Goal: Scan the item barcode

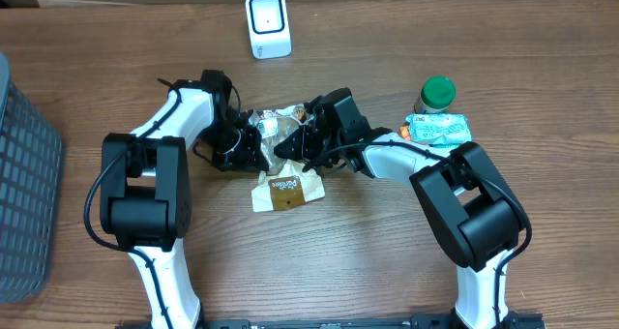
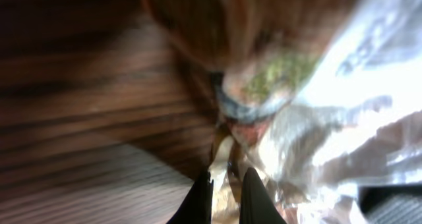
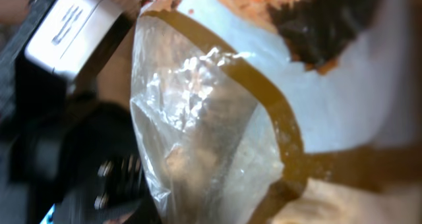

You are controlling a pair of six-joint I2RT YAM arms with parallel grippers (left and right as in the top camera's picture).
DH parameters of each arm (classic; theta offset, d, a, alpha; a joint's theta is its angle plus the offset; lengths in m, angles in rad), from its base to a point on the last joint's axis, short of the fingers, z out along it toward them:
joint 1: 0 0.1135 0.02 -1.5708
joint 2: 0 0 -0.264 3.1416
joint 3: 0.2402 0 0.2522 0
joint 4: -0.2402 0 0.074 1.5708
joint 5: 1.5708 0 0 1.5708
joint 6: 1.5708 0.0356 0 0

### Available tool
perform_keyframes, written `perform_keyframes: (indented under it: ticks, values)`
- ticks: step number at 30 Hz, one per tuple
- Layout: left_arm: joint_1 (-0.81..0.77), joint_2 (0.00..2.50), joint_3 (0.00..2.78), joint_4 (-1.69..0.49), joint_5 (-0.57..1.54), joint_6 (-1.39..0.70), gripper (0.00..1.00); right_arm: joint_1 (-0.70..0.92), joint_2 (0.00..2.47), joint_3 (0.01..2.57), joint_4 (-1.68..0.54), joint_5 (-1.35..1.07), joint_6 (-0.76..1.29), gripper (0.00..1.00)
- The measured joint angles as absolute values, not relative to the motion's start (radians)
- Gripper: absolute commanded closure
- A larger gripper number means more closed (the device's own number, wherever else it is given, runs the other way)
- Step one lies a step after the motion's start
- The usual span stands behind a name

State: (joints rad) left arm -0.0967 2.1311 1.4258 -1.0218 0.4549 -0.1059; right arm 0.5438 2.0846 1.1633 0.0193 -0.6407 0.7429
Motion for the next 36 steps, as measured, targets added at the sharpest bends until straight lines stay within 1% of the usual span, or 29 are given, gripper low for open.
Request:
perform_keyframes:
  ticks: [5, 11, 16, 22, 24, 27, 29, 31, 34, 36]
  values:
    - [-0.057, 2.169, 1.540, -1.157, 0.376, -0.102, 0.96, 0.504, 2.086, 1.163, 0.014, -0.781, 0.663, 0.96]
    - [0.008, 2.178, 1.824, -1.351, 0.328, -0.094, 0.96, 0.433, 2.086, 1.163, -0.009, -0.908, 0.591, 0.96]
    - [0.048, 2.172, 2.053, -1.474, 0.313, -0.081, 0.96, 0.415, 2.086, 1.163, 0.006, -0.966, 0.550, 0.96]
    - [0.083, 2.131, 2.267, -1.531, 0.310, -0.075, 0.96, 0.415, 2.019, 1.163, 0.006, -1.007, 0.438, 0.96]
    - [0.103, 2.111, 2.310, -1.531, 0.310, -0.074, 0.90, 0.415, 1.964, 1.163, 0.007, -1.012, 0.393, 0.96]
    - [0.155, 2.089, 2.365, -1.530, 0.309, -0.072, 0.89, 0.415, 1.849, 1.163, 0.008, -1.019, 0.337, 0.96]
    - [0.200, 2.082, 2.382, -1.523, 0.302, -0.071, 0.85, 0.415, 1.773, 1.163, 0.008, -1.025, 0.315, 0.96]
    - [0.253, 2.081, 2.386, -1.518, 0.289, -0.070, 0.79, 0.415, 1.708, 1.163, 0.002, -1.031, 0.300, 0.96]
    - [0.323, 2.082, 2.385, -1.516, 0.259, -0.068, 0.76, 0.415, 1.645, 1.163, -0.025, -1.036, 0.287, 0.96]
    - [0.354, 2.082, 2.385, -1.515, 0.248, -0.065, 0.70, 0.415, 1.620, 1.163, -0.049, -1.036, 0.282, 0.96]
